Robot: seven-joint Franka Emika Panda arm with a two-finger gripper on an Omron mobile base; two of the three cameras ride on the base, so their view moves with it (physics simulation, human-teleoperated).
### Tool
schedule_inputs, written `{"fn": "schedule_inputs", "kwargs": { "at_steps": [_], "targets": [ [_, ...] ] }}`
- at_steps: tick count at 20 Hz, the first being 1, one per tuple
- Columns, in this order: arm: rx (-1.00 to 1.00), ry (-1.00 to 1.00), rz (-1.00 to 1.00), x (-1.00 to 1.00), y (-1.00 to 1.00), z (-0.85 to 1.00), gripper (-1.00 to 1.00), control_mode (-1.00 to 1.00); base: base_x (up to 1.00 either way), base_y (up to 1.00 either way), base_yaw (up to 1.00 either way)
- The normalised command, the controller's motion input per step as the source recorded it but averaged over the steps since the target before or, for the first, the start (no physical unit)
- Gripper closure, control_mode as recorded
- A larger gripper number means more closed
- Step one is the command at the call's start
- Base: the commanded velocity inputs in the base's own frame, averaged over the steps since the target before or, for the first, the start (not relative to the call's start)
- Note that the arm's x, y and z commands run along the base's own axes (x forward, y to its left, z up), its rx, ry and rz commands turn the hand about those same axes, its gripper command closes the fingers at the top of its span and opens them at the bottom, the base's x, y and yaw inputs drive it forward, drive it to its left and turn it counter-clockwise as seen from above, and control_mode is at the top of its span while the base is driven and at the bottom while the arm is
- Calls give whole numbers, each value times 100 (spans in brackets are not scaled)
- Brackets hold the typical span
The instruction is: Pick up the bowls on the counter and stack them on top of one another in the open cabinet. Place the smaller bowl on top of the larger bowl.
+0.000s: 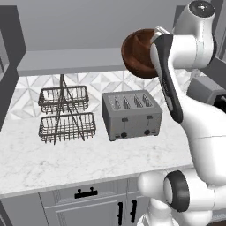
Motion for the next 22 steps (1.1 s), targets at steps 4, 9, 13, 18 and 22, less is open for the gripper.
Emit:
{"fn": "schedule_inputs", "kwargs": {
  "at_steps": [4, 9, 13, 18, 22],
  "targets": [
    [0, -5, -5, 52, -6, -19, 100, -100, 0, 0, 0],
    [0, -1, -8, 87, -3, 0, 100, -100, 0, 0, 0],
    [0, -4, -12, 99, 0, 0, 100, -100, 0, 0, 0],
    [0, -10, -13, 99, 0, 2, 100, -100, 0, 0, 0],
    [2, -10, -12, 94, 0, 0, 100, -100, 0, 0, 0]
  ]
}}
